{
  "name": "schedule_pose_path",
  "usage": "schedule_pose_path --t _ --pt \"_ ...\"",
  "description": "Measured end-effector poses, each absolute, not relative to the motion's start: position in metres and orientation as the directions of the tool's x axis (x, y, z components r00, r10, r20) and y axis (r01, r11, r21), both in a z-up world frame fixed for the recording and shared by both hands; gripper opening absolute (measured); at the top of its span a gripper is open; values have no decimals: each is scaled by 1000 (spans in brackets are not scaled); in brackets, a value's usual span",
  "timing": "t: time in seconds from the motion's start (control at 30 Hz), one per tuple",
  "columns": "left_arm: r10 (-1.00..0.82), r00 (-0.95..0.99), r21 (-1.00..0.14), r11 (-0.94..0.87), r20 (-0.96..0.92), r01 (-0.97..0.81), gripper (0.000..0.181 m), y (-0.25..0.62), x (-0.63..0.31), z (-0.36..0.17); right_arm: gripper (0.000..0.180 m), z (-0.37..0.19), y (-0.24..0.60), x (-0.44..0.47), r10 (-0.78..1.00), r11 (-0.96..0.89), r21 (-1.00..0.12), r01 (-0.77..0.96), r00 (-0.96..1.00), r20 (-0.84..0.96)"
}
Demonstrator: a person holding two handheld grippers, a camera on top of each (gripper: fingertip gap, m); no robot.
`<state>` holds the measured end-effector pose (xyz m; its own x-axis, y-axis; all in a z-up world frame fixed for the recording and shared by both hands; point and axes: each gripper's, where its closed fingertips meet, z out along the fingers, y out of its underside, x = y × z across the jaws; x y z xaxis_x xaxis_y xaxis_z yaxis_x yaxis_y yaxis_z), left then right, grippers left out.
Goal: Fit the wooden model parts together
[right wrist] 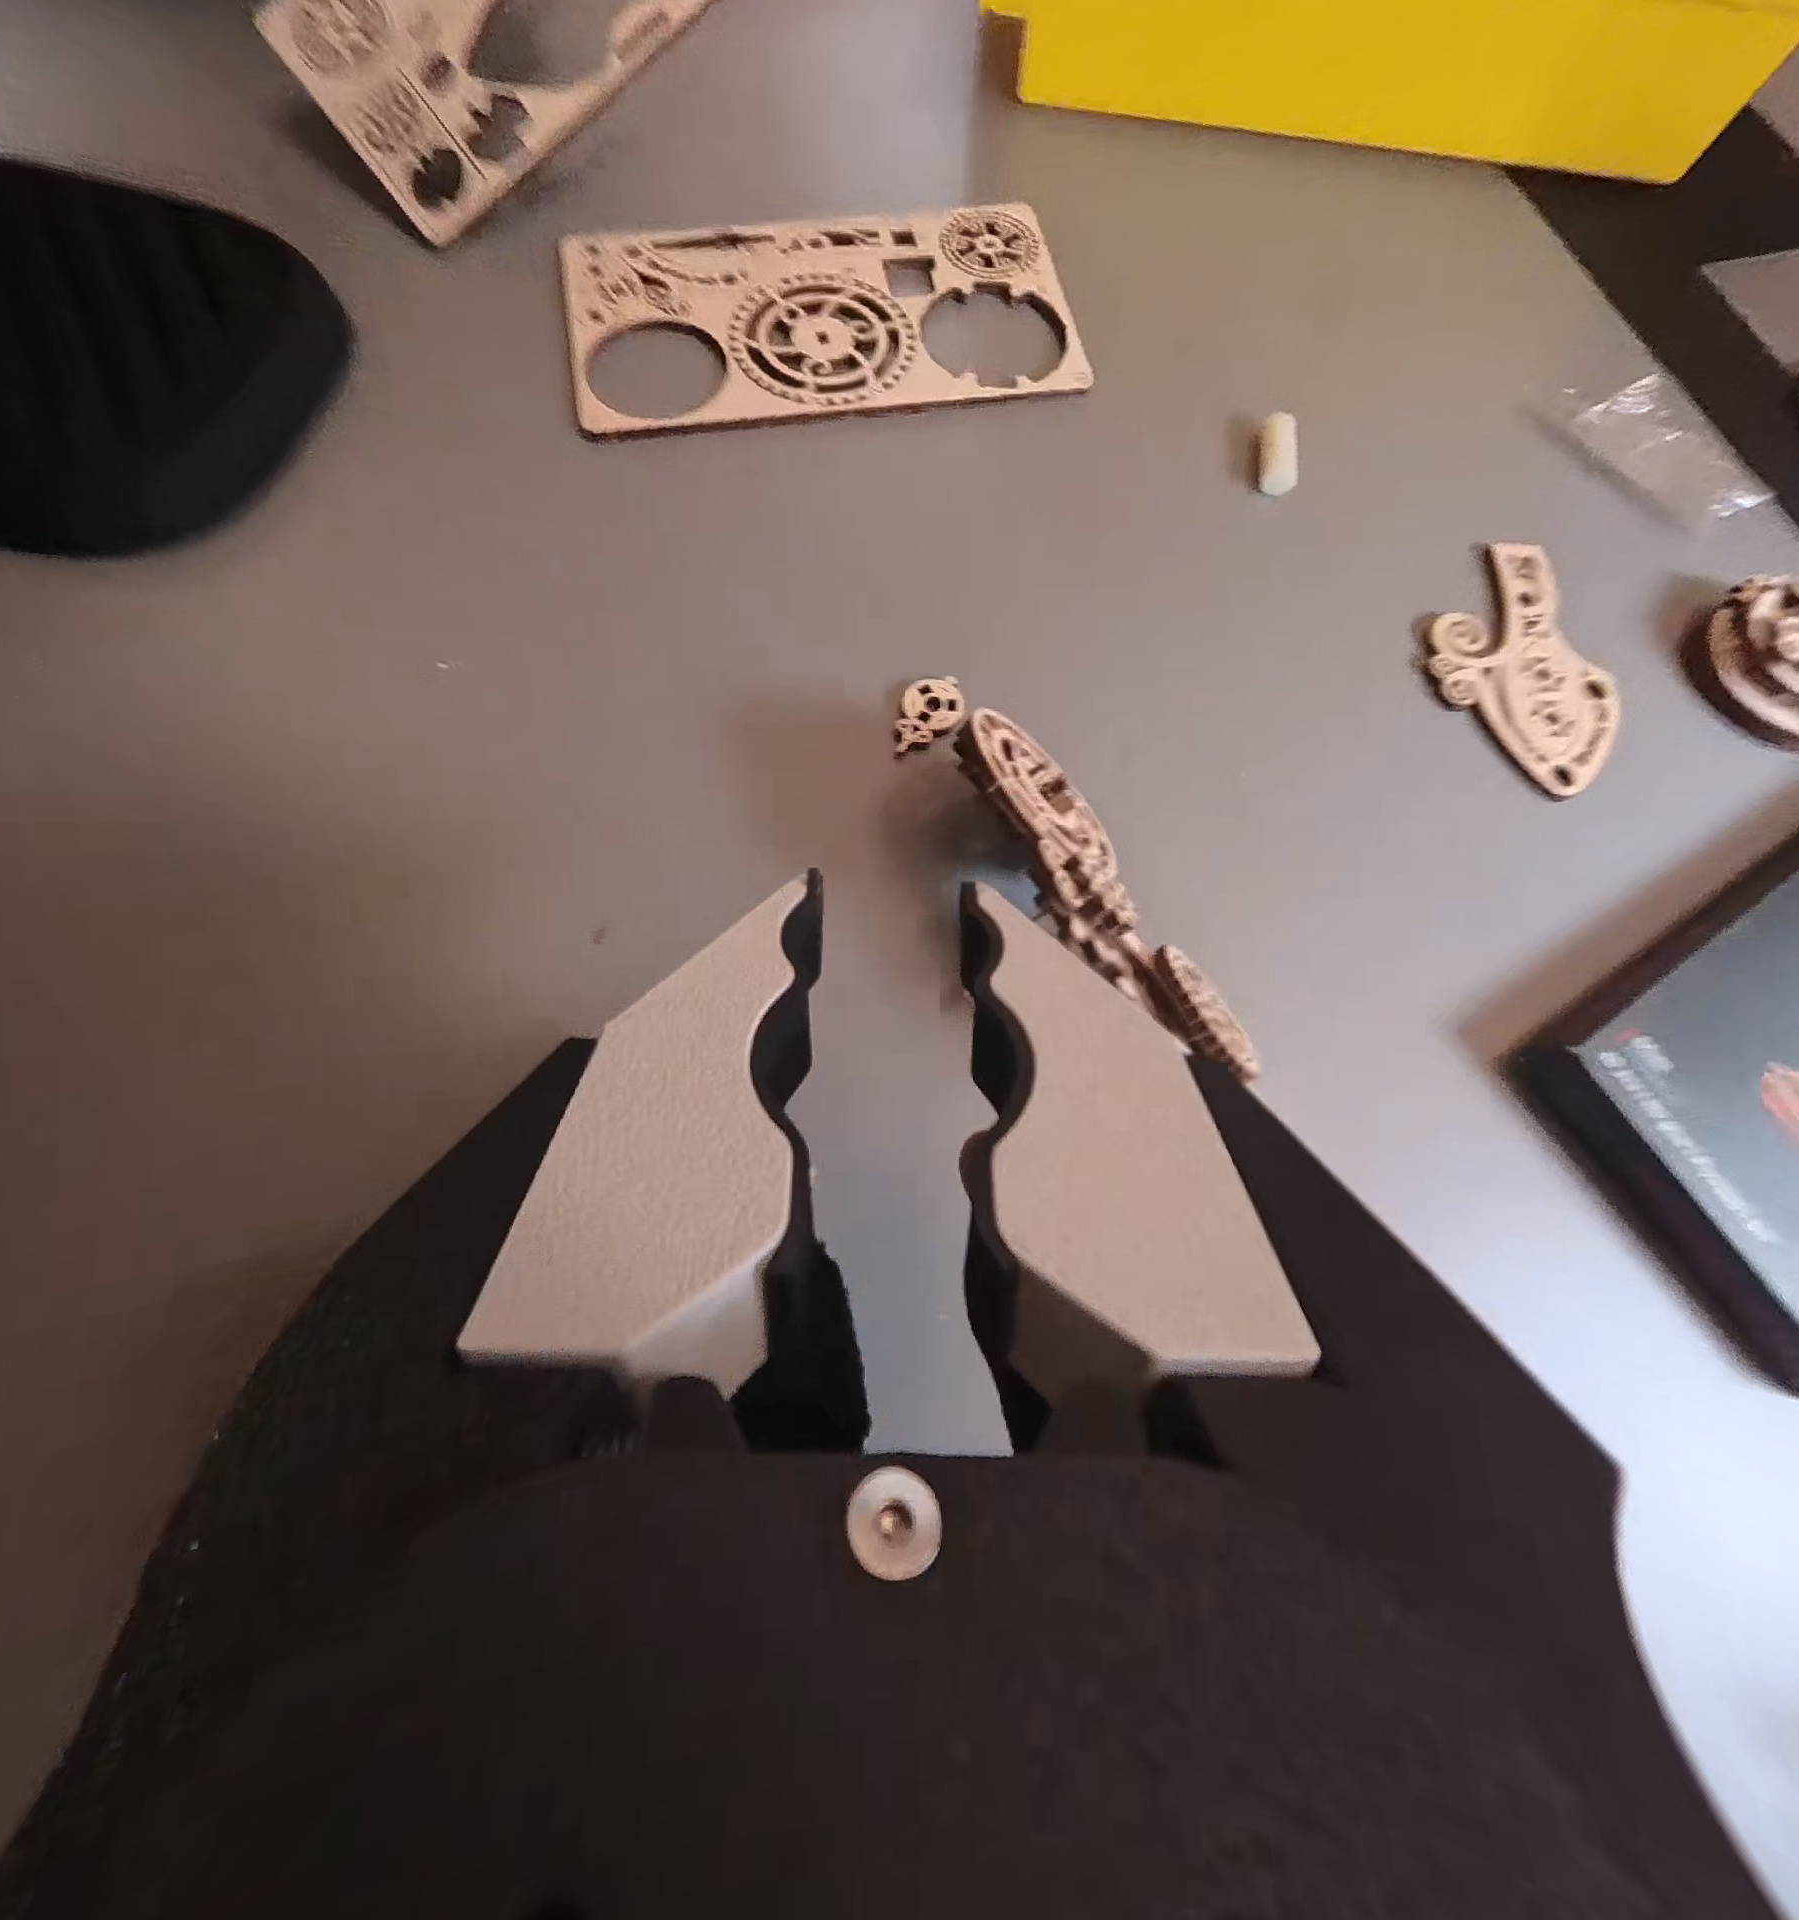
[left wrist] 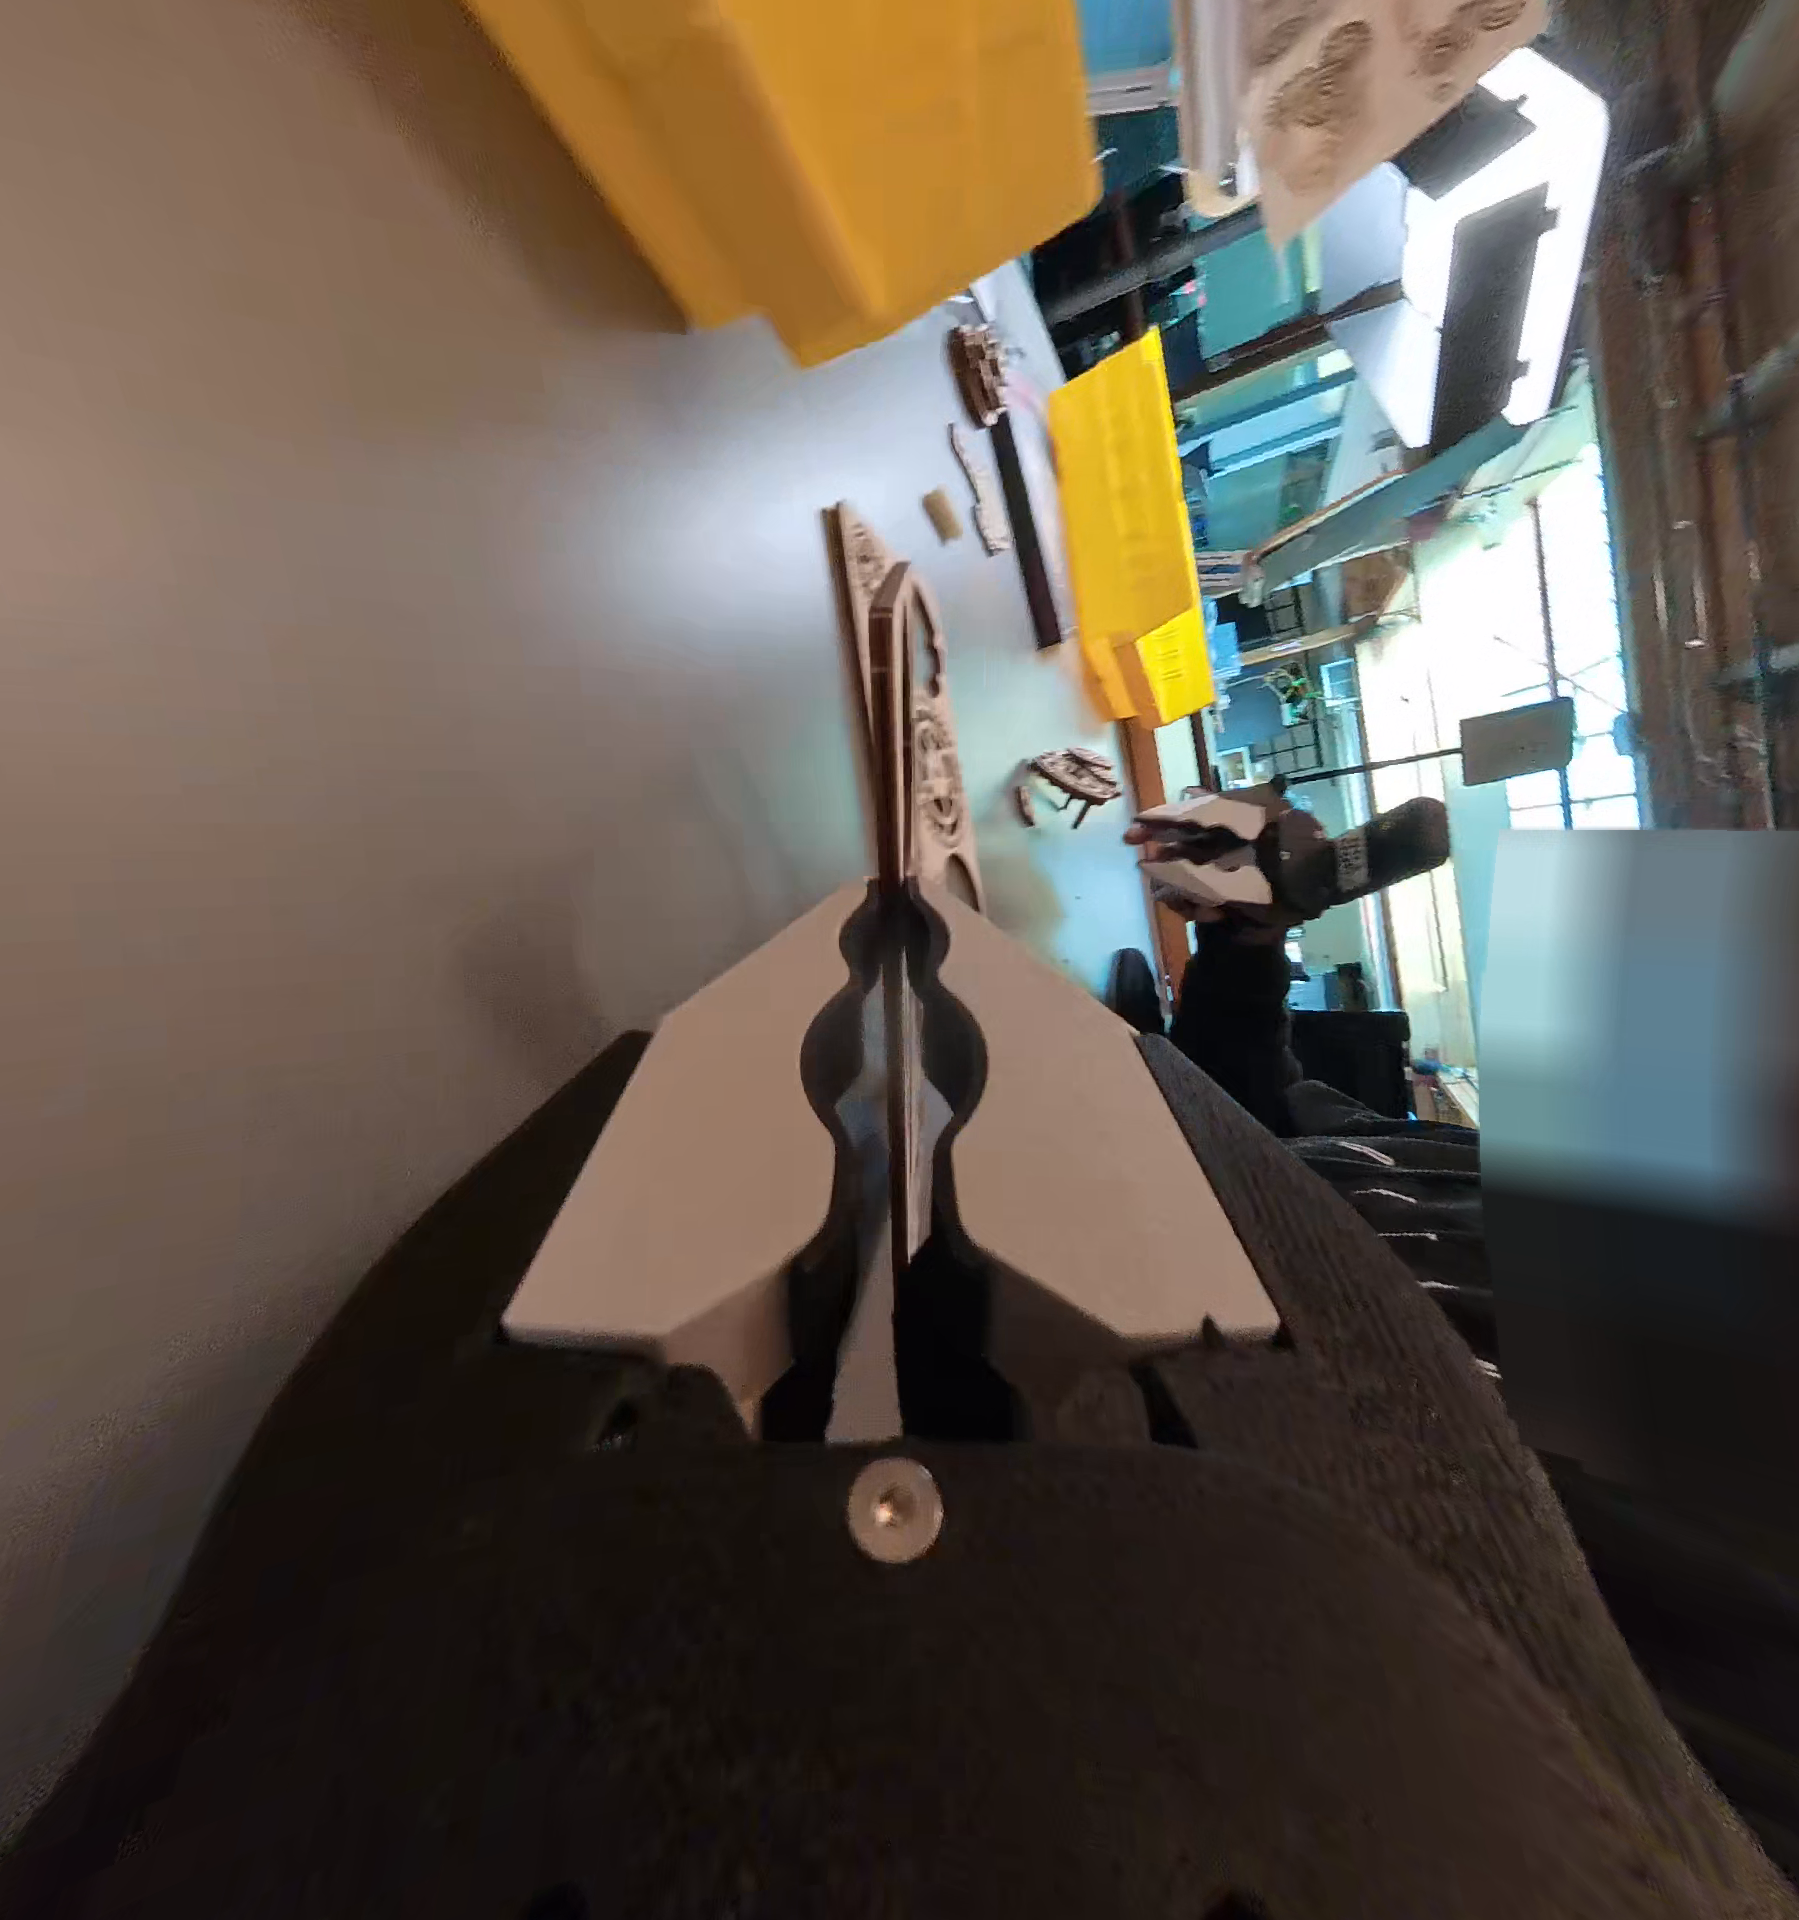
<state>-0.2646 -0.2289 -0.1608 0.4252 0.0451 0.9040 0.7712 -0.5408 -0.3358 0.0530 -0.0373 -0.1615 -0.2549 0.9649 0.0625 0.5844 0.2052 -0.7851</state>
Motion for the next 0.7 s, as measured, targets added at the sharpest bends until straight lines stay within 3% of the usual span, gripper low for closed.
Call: schedule_pose_path --t 0.07,0.27,0.4,0.53,0.7 --pt "105 471 -336 -567 876 752 5 -235 -270 -176 20 -155 -26 47 962 252 -776 578 -233 139" --pt "237 697 -470 -588 677 658 64 -241 -298 -183 28 -154 -5 46 928 371 -687 624 -258 267" --pt "312 869 -635 -594 384 493 70 -245 -317 -166 29 -161 -4 50 907 421 -646 637 -294 301" --pt "-80 935 -758 -611 346 228 51 -183 -211 -135 29 -157 -3 44 903 429 -668 608 -298 309" --pt "-491 813 -781 -620 313 -74 38 -106 -69 -164 27 -143 -11 28 905 424 -720 549 -285 315"
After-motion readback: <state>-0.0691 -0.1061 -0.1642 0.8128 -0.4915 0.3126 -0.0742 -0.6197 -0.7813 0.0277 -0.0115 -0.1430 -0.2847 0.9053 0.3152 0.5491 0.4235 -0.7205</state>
